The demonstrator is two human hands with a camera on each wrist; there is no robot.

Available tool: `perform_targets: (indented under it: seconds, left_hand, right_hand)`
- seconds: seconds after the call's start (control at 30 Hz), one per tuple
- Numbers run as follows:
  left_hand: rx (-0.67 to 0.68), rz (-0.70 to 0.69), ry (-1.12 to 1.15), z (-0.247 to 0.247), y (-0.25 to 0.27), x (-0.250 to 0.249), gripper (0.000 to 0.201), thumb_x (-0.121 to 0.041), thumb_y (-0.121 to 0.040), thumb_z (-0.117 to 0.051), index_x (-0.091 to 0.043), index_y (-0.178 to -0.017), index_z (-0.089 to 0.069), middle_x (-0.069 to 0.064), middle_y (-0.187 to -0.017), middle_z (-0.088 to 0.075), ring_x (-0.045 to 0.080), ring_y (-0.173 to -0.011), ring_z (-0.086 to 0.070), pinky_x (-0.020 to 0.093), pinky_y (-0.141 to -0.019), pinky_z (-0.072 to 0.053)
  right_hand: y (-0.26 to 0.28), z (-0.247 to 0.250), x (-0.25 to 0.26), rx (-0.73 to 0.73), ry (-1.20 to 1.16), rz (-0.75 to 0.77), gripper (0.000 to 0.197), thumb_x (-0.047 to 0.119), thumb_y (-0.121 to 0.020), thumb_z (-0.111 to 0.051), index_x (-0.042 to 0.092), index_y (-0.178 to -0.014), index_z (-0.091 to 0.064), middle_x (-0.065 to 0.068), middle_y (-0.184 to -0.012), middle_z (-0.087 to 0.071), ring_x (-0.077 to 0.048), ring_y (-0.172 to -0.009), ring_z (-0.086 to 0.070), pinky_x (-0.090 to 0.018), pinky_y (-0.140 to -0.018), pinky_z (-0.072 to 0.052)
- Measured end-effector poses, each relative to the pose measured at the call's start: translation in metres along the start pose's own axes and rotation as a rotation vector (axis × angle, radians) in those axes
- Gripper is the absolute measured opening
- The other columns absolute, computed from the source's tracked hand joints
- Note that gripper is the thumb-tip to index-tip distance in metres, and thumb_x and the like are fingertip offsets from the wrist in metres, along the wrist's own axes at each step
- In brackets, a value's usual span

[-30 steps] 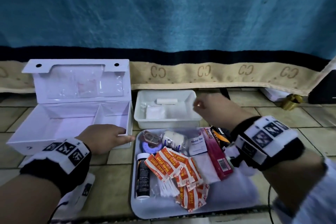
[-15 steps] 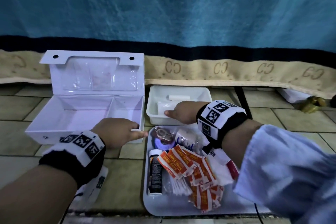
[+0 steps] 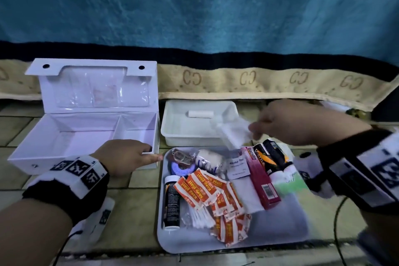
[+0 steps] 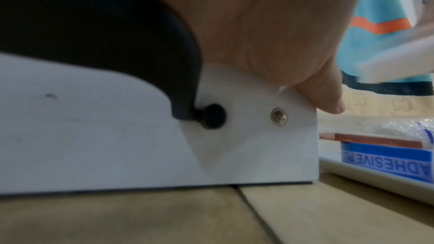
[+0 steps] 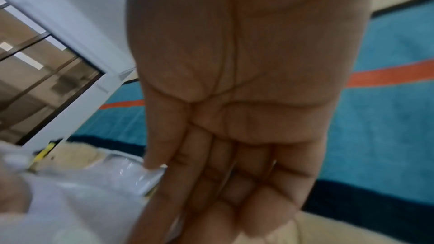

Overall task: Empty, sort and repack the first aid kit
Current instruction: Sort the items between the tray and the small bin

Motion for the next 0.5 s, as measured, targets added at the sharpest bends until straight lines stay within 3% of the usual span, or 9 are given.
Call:
perform_targets:
  seconds: [0.13, 0.23, 0.3, 0.37, 0.43, 0.5]
  left_hand:
    - [-0.005, 0.015, -0.001, 0.000, 0.000, -0.002, 0.053, -0.069, -0.084, -0.035, -0.019, -0.070, -0.046, -0.003, -0.069, -0.051, 0.010, -0.068, -0.048, 0.025, -0.067, -0.038]
    - [-0.007, 0.025, 0.015, -0.001, 0.000, -0.001, 0.053, -0.069, -0.085, -0.035, -0.020, -0.066, -0.043, -0.003, -0.067, -0.050, 0.008, -0.067, -0.047, 0.025, -0.065, -0.035]
    - [-0.006, 0.031, 0.025, 0.000, 0.002, -0.002, 0.052, -0.068, -0.085, -0.036, -0.021, -0.064, -0.040, -0.004, -0.066, -0.049, 0.006, -0.065, -0.046, 0.025, -0.063, -0.034]
    - [-0.003, 0.032, 0.022, 0.001, 0.003, -0.003, 0.050, -0.067, -0.086, -0.036, -0.023, -0.063, -0.040, -0.005, -0.065, -0.048, 0.005, -0.065, -0.045, 0.026, -0.063, -0.034]
    - [-0.002, 0.033, 0.021, 0.001, 0.003, -0.003, 0.049, -0.067, -0.086, -0.036, -0.024, -0.062, -0.040, -0.007, -0.066, -0.048, 0.005, -0.066, -0.046, 0.026, -0.063, -0.034]
    - [0.003, 0.025, 0.016, 0.000, 0.002, -0.002, 0.049, -0.067, -0.087, -0.036, -0.025, -0.062, -0.039, -0.006, -0.066, -0.048, 0.004, -0.065, -0.045, 0.024, -0.062, -0.033]
  right_hand:
    - [0.025, -0.034, -0.011, 0.181, 0.185, -0.070, 0.039, 0.041, -0.096, -0.045, 0.019, -0.065, -0.052, 0.003, -0.072, -0.050, -0.021, -0.079, -0.052, -0.029, -0.065, -0.037]
    - [0.030, -0.058, -0.007, 0.171, 0.223, -0.045, 0.031, 0.039, -0.097, -0.041, 0.015, -0.087, -0.057, -0.007, -0.102, -0.058, -0.026, -0.099, -0.057, -0.028, -0.072, -0.034]
    - [0.032, -0.068, -0.001, 0.197, 0.272, -0.013, 0.034, 0.036, -0.099, -0.039, 0.009, -0.105, -0.059, -0.011, -0.108, -0.053, -0.028, -0.107, -0.056, -0.028, -0.069, -0.033]
    - [0.032, -0.067, 0.003, 0.231, 0.326, -0.001, 0.036, 0.035, -0.098, -0.040, 0.007, -0.109, -0.060, -0.011, -0.108, -0.051, -0.028, -0.102, -0.056, -0.027, -0.062, -0.032]
    - [0.030, -0.055, 0.006, 0.204, 0.317, -0.056, 0.036, 0.040, -0.095, -0.045, 0.010, -0.104, -0.061, -0.009, -0.107, -0.053, -0.024, -0.086, -0.049, -0.027, -0.066, -0.034]
    - [0.026, -0.037, 0.011, 0.148, 0.278, -0.110, 0.034, 0.046, -0.093, -0.048, 0.014, -0.092, -0.060, -0.006, -0.102, -0.055, -0.019, -0.081, -0.044, -0.027, -0.069, -0.036]
Point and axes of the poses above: each hand's wrist, its own y-axis away from the middle knuckle, its own z-axis out of the back of the hand, x = y × z, the point moved 1 cm from there along -y, towards the middle knuckle
